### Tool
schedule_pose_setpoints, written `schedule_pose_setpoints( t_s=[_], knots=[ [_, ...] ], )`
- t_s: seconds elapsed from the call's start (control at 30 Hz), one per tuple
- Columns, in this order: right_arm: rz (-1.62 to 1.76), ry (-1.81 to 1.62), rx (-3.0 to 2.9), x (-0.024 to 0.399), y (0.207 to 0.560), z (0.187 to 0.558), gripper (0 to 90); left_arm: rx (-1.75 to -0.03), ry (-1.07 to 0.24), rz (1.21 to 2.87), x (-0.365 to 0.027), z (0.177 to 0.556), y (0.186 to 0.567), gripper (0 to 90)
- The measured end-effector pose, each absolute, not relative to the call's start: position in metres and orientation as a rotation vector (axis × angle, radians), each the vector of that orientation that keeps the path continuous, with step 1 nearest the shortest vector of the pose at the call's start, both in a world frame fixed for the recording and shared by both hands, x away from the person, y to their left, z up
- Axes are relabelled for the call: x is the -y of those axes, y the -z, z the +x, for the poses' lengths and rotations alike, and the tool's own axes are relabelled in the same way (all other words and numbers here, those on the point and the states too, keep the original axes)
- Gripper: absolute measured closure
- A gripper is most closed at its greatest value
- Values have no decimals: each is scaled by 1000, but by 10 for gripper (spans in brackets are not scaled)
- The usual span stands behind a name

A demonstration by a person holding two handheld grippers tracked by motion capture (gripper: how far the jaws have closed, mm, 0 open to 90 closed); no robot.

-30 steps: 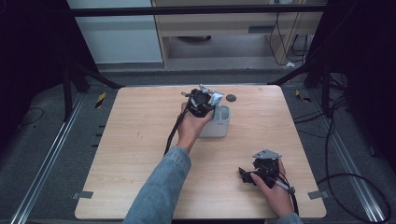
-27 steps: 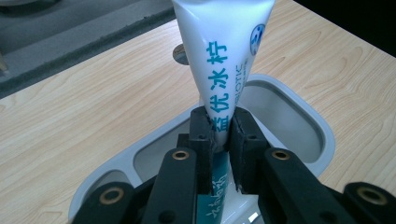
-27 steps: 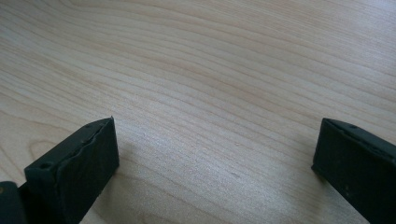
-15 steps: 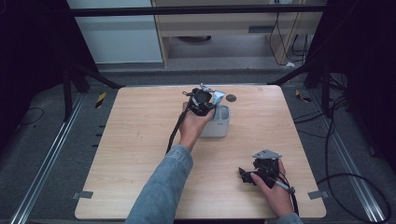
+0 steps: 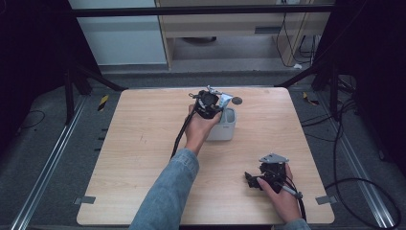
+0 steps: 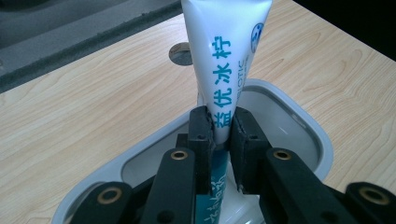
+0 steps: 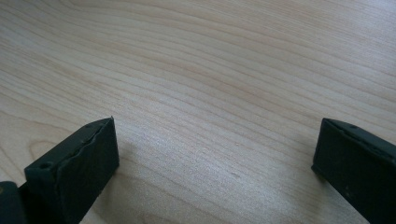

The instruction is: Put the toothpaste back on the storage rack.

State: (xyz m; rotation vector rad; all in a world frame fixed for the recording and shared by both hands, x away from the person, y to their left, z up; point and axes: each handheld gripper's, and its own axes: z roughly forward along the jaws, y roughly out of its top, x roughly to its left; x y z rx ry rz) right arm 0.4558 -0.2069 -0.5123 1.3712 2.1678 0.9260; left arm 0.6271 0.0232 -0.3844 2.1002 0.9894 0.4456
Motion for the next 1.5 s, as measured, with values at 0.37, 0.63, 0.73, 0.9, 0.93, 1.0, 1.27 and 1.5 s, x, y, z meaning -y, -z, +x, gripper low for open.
schedule_pose_setpoints(
  t_s=[0.37,0.63,0.73,0.9,0.93,1.0,1.27,1.5],
  knots=[
    [1374,-928,-2167,207,512,456,4,-988,-459,2089,-25,626,382,744],
    [1374,-928,-2167,207,512,456,4,-975,-490,2082,-29,621,377,680],
    [1355,-921,-2168,207,513,456,4,-972,-500,2081,-30,620,375,663],
    [1346,-918,-2169,207,513,457,4,-935,-543,2108,-27,614,373,593],
    [1336,-911,-2174,208,513,457,4,-931,-550,2111,-27,612,373,568],
    [1345,-918,-2170,208,513,457,4,-922,-551,2114,-28,610,371,521],
    [1345,-921,-2170,207,513,457,4,-884,-548,2110,-29,602,366,352],
    [1346,-921,-2171,207,513,458,4,-850,-477,2154,-29,594,366,123]
  ],
)
